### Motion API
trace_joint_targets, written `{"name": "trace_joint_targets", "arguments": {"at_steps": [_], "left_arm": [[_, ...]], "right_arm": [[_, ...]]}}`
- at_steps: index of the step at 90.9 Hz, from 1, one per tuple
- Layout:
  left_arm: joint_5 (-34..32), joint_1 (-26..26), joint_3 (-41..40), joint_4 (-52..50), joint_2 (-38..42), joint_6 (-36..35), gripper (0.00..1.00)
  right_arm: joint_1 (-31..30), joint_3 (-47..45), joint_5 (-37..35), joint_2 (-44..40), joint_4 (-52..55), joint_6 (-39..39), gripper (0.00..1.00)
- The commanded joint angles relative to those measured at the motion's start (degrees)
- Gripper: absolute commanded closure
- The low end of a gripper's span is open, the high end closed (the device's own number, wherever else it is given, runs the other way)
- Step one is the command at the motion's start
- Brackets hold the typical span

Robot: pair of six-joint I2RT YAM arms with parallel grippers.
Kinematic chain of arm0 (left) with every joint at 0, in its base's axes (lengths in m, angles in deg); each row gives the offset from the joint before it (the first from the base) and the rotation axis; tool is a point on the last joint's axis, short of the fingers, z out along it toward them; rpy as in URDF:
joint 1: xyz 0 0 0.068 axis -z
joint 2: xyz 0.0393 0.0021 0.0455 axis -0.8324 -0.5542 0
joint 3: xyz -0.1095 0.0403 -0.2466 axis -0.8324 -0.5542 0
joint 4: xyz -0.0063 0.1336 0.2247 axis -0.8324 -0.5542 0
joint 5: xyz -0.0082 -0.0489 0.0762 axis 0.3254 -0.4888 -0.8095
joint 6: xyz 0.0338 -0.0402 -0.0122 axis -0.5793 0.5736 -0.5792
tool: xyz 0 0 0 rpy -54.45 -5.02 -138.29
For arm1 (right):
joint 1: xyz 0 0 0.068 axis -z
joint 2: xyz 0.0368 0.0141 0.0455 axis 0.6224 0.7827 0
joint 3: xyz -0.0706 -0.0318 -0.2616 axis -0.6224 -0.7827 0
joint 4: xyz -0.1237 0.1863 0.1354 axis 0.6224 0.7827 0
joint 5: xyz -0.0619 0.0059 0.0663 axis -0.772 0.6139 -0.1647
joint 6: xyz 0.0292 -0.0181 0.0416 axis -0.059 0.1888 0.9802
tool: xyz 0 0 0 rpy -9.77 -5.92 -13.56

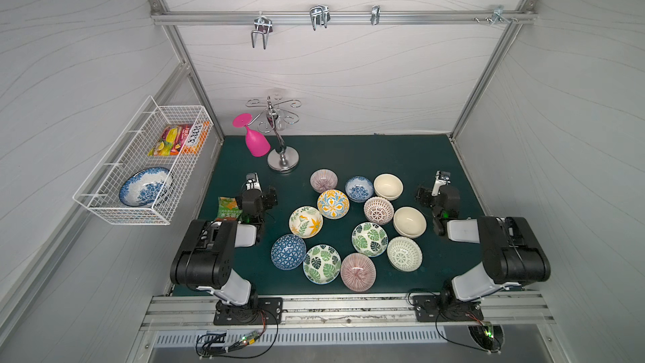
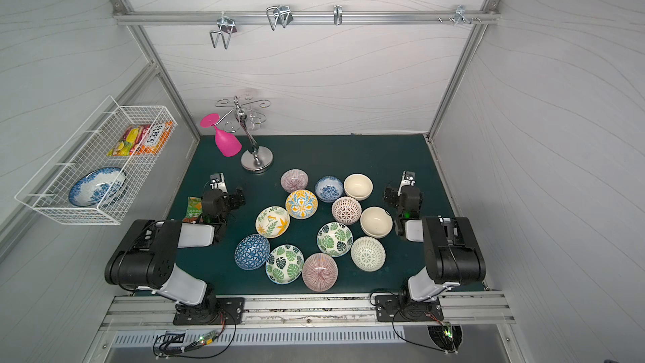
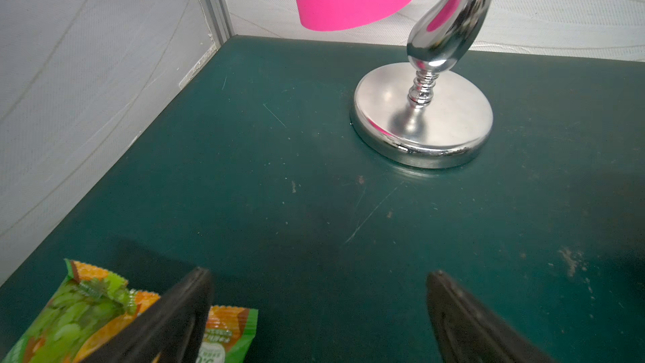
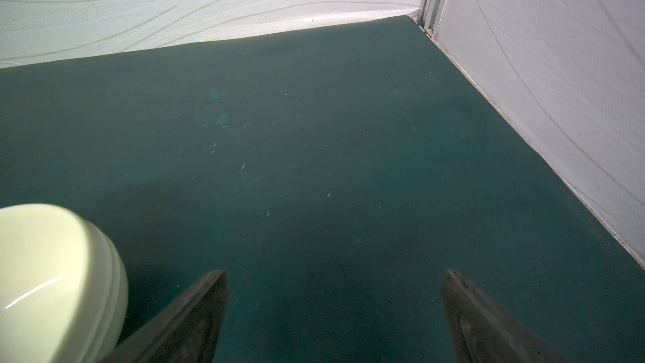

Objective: Stack the bowls
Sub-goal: Move the bowl to the center of the board.

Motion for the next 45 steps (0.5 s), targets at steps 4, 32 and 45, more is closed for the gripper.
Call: {"name": "trace_joint_targets", "arguments": {"at_steps": [4, 32, 45], "left_arm": [[0.1, -0.1, 0.2, 2.1, 0.2, 0.3, 0.00], [-2.2, -0.1, -2.7, 6.3, 1.1, 1.4, 0.00], [-3.4, 0.3, -1.5, 2.7, 3.6, 1.1, 0.00]], "right_arm": [[0.3, 0.3, 0.6, 0.1, 0.2, 0.0, 0.01], [-0.1, 0.1, -0.2, 0.0, -0.1, -0.3, 0.01], [-0.6, -0.1, -1.5, -0.2, -0.7, -0.5, 0.01]]}}
